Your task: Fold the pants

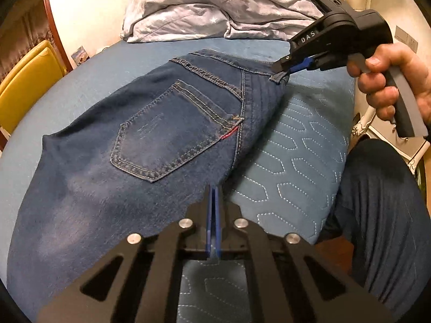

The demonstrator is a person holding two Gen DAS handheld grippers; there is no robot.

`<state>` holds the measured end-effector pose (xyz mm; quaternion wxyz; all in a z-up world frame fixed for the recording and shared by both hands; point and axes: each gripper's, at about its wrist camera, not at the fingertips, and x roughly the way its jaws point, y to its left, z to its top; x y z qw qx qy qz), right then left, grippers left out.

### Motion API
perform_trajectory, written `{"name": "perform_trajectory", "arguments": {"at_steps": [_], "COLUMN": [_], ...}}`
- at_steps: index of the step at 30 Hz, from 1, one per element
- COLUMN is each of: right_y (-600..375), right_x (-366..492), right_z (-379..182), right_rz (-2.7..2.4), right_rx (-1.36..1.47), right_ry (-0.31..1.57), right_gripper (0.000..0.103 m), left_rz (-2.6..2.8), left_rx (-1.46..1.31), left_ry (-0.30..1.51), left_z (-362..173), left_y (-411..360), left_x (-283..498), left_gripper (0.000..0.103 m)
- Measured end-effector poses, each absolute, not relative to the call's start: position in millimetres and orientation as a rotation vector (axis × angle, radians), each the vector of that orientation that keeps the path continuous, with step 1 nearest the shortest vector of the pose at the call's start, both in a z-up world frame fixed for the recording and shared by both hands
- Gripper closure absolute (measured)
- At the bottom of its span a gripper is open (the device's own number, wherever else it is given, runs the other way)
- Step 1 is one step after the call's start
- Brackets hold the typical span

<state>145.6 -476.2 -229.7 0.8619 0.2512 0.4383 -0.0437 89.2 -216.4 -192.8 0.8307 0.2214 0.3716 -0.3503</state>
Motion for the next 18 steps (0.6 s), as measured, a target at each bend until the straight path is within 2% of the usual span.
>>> {"name": "perform_trajectory", "arguments": {"at_steps": [1, 3, 4, 6, 8, 10, 11, 12, 13, 15, 18], "right_y": [-477.5, -475.5, -472.6, -469.2, -463.1, -446.7, -430.9, -415.0, -398.7, -363.3, -320.4], "right_x": [145.0, 147.7, 150.0, 150.2, 145.6, 142.8, 141.2, 140.0, 139.3, 139.7, 146.1], "right_z": [-232.1, -233.7, -232.3, -226.4, -211.4, -197.4, -189.2, -182.5, -177.3, -168.2, -166.7], "right_rz": [-0.097, -0.115, -0.155, -0.26, -0.382, -0.415, -0.401, -0.368, -0.33, -0.266, -0.229], "right_rx": [0.531, 0.51, 0.468, 0.397, 0.317, 0.237, 0.196, 0.164, 0.136, 0.092, 0.124], "right_ry": [0.92, 0.915, 0.917, 0.903, 0.849, 0.805, 0.775, 0.749, 0.725, 0.695, 0.696], "right_gripper": [0.087, 0.087, 0.084, 0.052, 0.052, 0.044, 0.027, 0.018, 0.017, 0.017, 0.017], "left_rz": [-0.774, -0.743, -0.715, -0.656, -0.54, -0.417, -0.383, -0.34, -0.283, -0.178, -0.098], "left_rx": [0.413, 0.326, 0.288, 0.158, 0.02, 0.011, 0.003, -0.021, -0.063, -0.103, -0.154], "left_ry": [0.805, 0.777, 0.752, 0.751, 0.774, 0.822, 0.842, 0.856, 0.851, 0.848, 0.873], "left_z": [-187.9, -173.8, -167.6, -160.0, -164.8, -181.4, -186.3, -190.3, -192.4, -196.7, -207.8], "left_y": [-212.2, -196.8, -185.9, -154.5, -110.7, -72.3, -58.9, -40.4, -13.4, 32.3, 91.0], "left_x": [91.0, 91.1, 91.5, 99.1, 113.2, 126.2, 129.8, 132.8, 133.6, 132.9, 131.6], "left_gripper": [0.08, 0.041, 0.04, 0.04, 0.04, 0.04, 0.04, 0.04, 0.039, 0.028, 0.026]}}
